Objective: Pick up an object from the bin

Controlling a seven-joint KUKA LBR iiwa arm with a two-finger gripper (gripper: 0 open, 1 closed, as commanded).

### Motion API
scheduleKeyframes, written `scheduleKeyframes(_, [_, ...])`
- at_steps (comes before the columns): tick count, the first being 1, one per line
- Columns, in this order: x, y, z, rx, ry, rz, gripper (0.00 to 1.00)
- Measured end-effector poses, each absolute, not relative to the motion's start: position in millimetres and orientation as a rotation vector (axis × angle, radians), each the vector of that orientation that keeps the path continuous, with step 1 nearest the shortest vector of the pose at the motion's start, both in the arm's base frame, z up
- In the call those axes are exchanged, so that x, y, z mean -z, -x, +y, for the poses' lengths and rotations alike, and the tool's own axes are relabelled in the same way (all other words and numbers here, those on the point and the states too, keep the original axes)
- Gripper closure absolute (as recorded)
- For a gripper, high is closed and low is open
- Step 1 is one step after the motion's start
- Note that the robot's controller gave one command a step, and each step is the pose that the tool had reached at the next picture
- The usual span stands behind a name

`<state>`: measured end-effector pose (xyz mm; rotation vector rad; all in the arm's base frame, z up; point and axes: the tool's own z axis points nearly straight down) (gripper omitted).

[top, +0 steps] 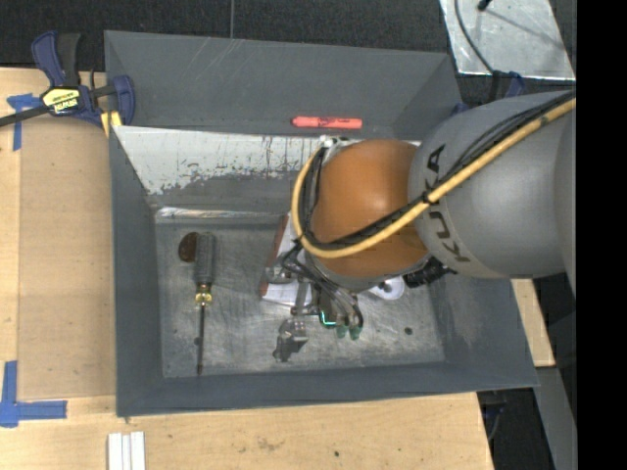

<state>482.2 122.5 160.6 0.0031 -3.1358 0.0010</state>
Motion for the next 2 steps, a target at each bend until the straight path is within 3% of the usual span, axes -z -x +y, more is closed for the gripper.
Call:
scheduleKeyframes(1, [-164.0, -484.1, 122.3, 0.001, 0.0, -3.143, 0.0])
scheduleKeyframes(2, [-181.2, -491.8, 98.7, 0.002, -0.175, -3.134, 0.0])
